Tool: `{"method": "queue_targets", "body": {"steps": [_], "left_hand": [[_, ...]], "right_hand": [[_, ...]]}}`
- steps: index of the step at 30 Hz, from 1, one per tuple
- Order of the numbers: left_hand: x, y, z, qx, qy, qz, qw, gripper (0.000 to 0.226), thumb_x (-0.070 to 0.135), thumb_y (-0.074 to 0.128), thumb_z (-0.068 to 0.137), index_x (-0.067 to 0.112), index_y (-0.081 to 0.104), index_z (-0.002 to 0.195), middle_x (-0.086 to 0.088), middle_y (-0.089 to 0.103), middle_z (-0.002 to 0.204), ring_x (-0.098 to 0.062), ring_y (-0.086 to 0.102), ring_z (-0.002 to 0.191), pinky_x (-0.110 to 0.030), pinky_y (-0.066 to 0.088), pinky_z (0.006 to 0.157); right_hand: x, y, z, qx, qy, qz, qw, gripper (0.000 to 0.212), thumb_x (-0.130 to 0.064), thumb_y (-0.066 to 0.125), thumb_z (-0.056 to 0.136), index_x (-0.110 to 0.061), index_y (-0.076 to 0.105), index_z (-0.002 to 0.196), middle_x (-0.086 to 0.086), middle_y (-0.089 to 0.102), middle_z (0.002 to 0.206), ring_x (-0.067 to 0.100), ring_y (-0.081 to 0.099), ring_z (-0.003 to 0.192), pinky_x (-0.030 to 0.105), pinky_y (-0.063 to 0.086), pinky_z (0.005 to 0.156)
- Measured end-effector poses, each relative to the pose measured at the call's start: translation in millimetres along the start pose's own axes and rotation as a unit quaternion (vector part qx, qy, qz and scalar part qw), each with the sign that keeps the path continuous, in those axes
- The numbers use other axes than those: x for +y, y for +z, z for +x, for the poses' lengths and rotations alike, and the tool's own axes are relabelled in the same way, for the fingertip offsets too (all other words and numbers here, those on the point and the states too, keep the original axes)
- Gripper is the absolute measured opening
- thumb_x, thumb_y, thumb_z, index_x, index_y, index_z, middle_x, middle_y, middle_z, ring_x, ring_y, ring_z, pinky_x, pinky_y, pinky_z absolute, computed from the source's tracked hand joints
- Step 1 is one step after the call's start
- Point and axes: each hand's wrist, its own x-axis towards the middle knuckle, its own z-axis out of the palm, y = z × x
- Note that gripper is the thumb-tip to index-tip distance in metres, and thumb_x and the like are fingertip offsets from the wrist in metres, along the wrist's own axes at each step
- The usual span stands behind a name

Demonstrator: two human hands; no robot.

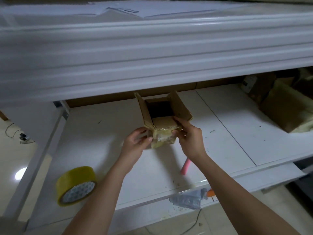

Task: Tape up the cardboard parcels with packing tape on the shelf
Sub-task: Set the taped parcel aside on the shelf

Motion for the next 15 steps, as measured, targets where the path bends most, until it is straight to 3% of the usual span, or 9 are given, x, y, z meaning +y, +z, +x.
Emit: {"method": "queue_targets", "body": {"steps": [2, 5, 7, 9, 12, 15], "left_hand": [[-1, 13, 8, -0.004, 0.009, 0.051, 0.999, 0.04, 0.004, 0.067, 0.089, 0.015, 0.057, 0.126, 0.0, 0.062, 0.126, -0.014, 0.058, 0.116, -0.015, 0.051, 0.084], [-3, 40, 17, -0.018, 0.039, 0.14, 0.989, 0.05, 0.012, 0.074, 0.085, 0.017, 0.053, 0.131, -0.002, 0.051, 0.136, -0.013, 0.05, 0.123, -0.023, 0.045, 0.092], [-4, 60, 22, -0.037, 0.08, 0.212, 0.973, 0.053, 0.018, 0.077, 0.082, 0.027, 0.052, 0.128, -0.003, 0.045, 0.14, -0.016, 0.044, 0.13, -0.032, 0.042, 0.104], [-3, 86, 25, -0.062, 0.116, 0.285, 0.949, 0.062, 0.027, 0.08, 0.08, 0.03, 0.048, 0.133, -0.005, 0.037, 0.147, -0.018, 0.036, 0.138, -0.031, 0.033, 0.111], [4, 134, 22, -0.113, 0.102, 0.321, 0.935, 0.08, 0.036, 0.077, 0.081, 0.034, 0.032, 0.148, 0.0, 0.017, 0.16, -0.017, 0.02, 0.147, -0.021, 0.024, 0.106], [5, 186, 21, -0.145, 0.091, 0.314, 0.934, 0.08, 0.038, 0.074, 0.083, 0.052, 0.018, 0.138, 0.008, 0.006, 0.163, -0.013, 0.013, 0.149, -0.02, 0.023, 0.104]], "right_hand": [[4, -16, 0, 0.013, 0.007, 0.005, 1.0, 0.046, 0.003, 0.062, 0.089, -0.018, 0.062, 0.13, 0.001, 0.068, 0.096, 0.015, 0.064, 0.081, 0.007, 0.048, 0.072], [11, -47, -2, 0.035, 0.01, -0.004, 0.999, 0.048, 0.008, 0.06, 0.087, -0.016, 0.062, 0.129, -0.002, 0.066, 0.094, 0.008, 0.061, 0.079, 0.004, 0.045, 0.073], [20, -70, -4, 0.05, 0.009, -0.019, 0.999, 0.051, 0.01, 0.06, 0.086, -0.017, 0.063, 0.129, -0.003, 0.066, 0.093, 0.007, 0.061, 0.078, 0.003, 0.043, 0.072], [32, -98, -7, 0.071, 0.007, -0.034, 0.997, 0.052, 0.009, 0.061, 0.085, -0.02, 0.063, 0.129, -0.002, 0.067, 0.091, 0.009, 0.061, 0.077, 0.004, 0.043, 0.07], [54, -145, -12, 0.1, 0.013, -0.049, 0.994, 0.05, 0.007, 0.06, 0.087, -0.021, 0.063, 0.129, -0.006, 0.066, 0.096, 0.006, 0.058, 0.081, 0.003, 0.041, 0.07], [83, -192, -17, 0.113, 0.022, -0.056, 0.992, 0.052, 0.008, 0.059, 0.088, -0.024, 0.062, 0.13, -0.009, 0.064, 0.1, 0.003, 0.057, 0.086, 0.01, 0.047, 0.077]]}}
